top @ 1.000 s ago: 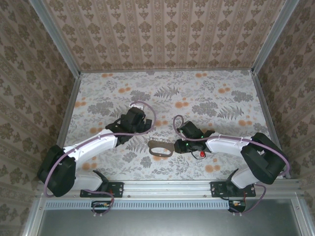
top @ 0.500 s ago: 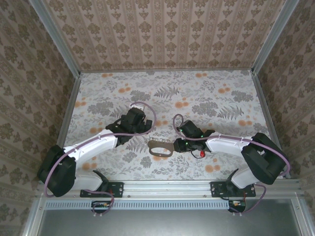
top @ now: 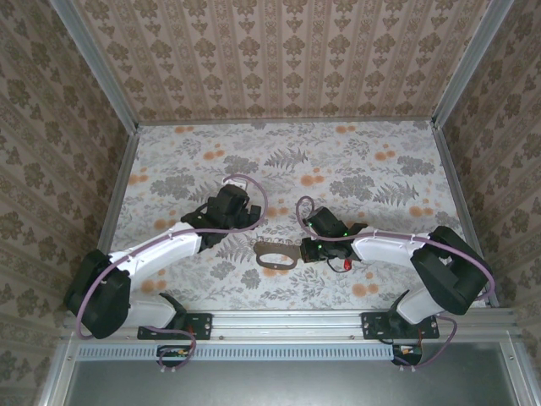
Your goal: Put the keys on the keyring
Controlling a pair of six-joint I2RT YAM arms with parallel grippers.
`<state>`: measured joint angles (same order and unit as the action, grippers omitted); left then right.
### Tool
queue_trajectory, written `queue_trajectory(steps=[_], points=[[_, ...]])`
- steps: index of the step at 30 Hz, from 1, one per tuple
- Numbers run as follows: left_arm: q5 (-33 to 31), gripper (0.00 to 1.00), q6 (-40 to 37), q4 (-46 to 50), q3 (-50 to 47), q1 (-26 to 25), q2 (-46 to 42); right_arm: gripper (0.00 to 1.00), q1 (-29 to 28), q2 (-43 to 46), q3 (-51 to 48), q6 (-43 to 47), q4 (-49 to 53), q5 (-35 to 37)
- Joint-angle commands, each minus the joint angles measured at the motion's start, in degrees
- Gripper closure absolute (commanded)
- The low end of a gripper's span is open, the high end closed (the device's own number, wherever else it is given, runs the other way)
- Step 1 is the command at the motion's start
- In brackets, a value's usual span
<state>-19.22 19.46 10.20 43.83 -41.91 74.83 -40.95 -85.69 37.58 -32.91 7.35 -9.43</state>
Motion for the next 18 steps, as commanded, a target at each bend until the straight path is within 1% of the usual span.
queue_trajectory(steps=[1, 6, 7, 9, 13, 18], points=[[0.92, 0.02, 0.57, -0.86, -0.70, 0.33, -0.22, 1.00, -0.35, 0.82, 1.59, 0.70, 1.35, 0.79], [2.93, 0.02, 0.73, -0.73, 0.82, 1.15, -0.51, 1.00, -0.33, 5.39, 4.98, 4.54, 6.08, 0.55], [3.90, 0.02, 0.75, -0.62, 1.21, 1.59, -0.73, 1.00, -0.25, 5.62, 5.79, 5.75, 6.86, 0.42], [6.97, 0.02, 0.88, -1.15, 1.75, 3.21, -1.57, 1.00, 0.06, 9.53, 7.35, 7.82, 7.80, 0.33], [13.35, 0.02, 0.54, -2.90, 2.76, 6.66, -3.60, 1.00, 1.71, 13.10, 8.64, 11.10, 5.75, -2.64], [18.99, 0.03, -1.18, -2.54, 5.09, 8.99, -5.60, 1.00, 4.20, 17.01, 8.28, 15.72, -0.89, -8.50]])
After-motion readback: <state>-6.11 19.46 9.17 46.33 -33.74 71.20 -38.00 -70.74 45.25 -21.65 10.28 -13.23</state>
